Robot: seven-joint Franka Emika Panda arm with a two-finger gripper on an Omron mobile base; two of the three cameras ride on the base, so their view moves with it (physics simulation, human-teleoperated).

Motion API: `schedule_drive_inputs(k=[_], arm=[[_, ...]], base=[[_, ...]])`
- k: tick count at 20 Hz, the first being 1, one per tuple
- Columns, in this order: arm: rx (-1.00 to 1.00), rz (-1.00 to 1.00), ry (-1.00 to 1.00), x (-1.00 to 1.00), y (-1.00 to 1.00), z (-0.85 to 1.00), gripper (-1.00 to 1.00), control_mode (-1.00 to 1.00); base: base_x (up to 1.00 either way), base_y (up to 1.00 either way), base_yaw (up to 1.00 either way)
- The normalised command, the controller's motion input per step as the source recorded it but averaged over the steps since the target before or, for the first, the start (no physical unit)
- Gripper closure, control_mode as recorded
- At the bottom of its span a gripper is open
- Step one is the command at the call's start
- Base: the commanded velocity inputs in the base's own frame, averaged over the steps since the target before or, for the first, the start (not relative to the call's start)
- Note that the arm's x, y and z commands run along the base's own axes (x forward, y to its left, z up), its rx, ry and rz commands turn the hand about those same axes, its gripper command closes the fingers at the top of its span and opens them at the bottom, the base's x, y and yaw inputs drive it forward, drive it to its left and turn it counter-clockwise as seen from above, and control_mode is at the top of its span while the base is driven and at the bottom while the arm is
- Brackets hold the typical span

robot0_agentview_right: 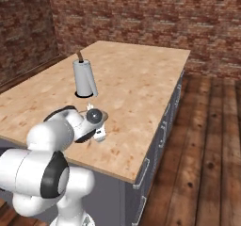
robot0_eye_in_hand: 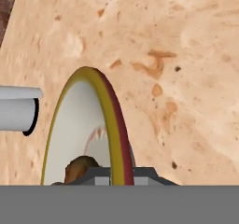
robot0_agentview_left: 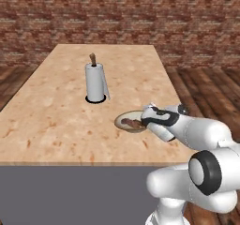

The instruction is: The microwave is finished heating the chicken drumstick and potato. Take the bowl containing the food and place it on the dining counter.

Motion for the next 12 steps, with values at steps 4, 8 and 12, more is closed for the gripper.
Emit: schedule_drive_inputs(k=[4, 8, 12], arm=[[0.0, 0.0, 0.0, 0.26, 0.0, 0.0, 1.0, -1.0], [0.0, 0.0, 0.0, 0.14, 0.0, 0.0, -1.0, -1.0], [0.0, 0.0, 0.02, -0.07, 0.0, 0.21, -1.0, -1.0]], base=[[0.0, 0.0, 0.0], [0.0, 0.0, 0.0], [0.0, 0.0, 0.0]])
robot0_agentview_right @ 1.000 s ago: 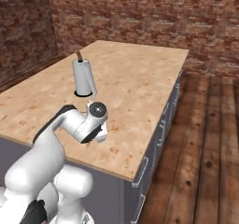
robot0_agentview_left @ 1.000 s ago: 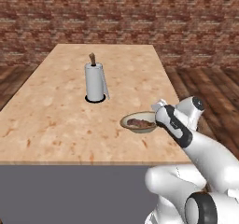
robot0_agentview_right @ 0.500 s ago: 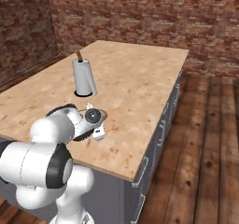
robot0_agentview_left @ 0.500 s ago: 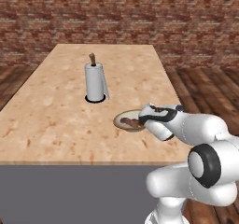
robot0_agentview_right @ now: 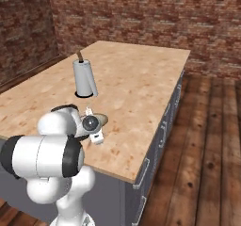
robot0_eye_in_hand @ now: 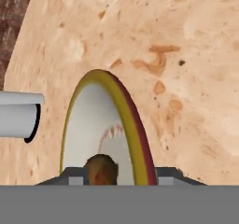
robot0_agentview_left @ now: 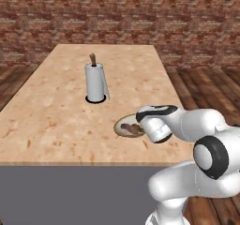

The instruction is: The microwave is finished heating the chicken drumstick and potato. Take the bowl containing the food and place it on the dining counter.

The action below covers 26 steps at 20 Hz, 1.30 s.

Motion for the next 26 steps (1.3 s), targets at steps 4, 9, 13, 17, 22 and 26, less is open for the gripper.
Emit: schedule_drive_inputs(k=[4, 9, 13, 17, 22, 26], arm=[[0.0, -0.02, 0.0, -0.64, -0.09, 0.68, -1.0, -1.0], [0.0, -0.03, 0.0, -0.82, -0.06, 0.99, -1.0, -1.0], [0.0, -0.04, 0.0, -0.83, -0.02, 1.0, -1.0, -1.0], [0.0, -0.03, 0.0, -0.91, -0.08, 1.0, -1.0, -1.0], [0.0, 0.0, 0.0, -1.0, -0.13, 1.0, -1.0, -1.0], [0.0, 0.0, 0.0, -0.99, -0.02, 1.0, -1.0, -1.0]], base=[[0.0, 0.0, 0.0], [0.0, 0.0, 0.0], [0.0, 0.0, 0.0], [0.0, 0.0, 0.0], [0.0, 0.0, 0.0], [0.0, 0.0, 0.0]])
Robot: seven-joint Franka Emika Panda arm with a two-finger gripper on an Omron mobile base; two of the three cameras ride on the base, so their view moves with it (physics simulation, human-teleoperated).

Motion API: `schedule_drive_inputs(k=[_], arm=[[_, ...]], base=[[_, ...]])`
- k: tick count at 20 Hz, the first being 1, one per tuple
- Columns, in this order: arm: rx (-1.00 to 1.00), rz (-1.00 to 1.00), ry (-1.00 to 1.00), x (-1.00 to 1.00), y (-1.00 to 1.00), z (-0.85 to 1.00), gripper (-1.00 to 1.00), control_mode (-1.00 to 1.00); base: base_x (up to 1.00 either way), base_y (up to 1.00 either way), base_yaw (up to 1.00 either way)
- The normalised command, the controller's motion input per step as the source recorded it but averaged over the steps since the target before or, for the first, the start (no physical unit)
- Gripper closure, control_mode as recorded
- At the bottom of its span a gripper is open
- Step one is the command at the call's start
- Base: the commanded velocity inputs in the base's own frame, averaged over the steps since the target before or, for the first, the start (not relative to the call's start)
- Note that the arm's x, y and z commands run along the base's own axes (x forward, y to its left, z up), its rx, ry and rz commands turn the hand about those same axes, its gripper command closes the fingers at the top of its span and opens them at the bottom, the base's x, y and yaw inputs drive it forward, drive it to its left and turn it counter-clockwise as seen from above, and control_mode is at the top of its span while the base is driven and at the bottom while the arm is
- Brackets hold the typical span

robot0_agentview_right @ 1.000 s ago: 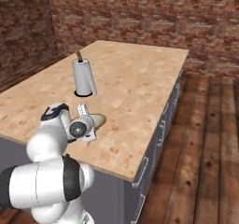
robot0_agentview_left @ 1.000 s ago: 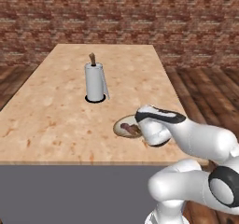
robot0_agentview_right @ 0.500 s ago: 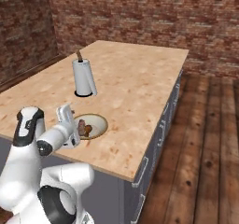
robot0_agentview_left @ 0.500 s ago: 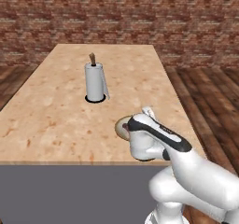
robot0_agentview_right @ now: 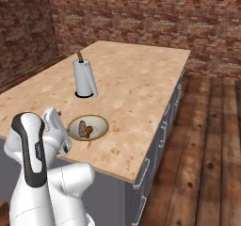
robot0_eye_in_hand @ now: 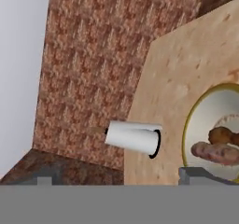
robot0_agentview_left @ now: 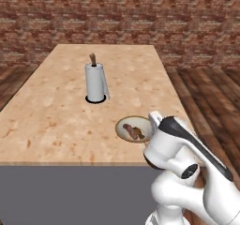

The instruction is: The microwave is finished heating the chicken drumstick and potato. Take the bowl containing the food and place it on the dining counter.

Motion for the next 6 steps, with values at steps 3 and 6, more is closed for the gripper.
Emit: schedule_drive_inputs(k=[3, 6], arm=[[0.0, 0.0, 0.0, -0.89, 0.0, 1.0, -1.0, -1.0], [0.0, 0.0, -0.03, -0.76, 0.0, 1.0, -1.0, -1.0]], base=[[0.0, 0.0, 0.0], [0.0, 0.0, 0.0]])
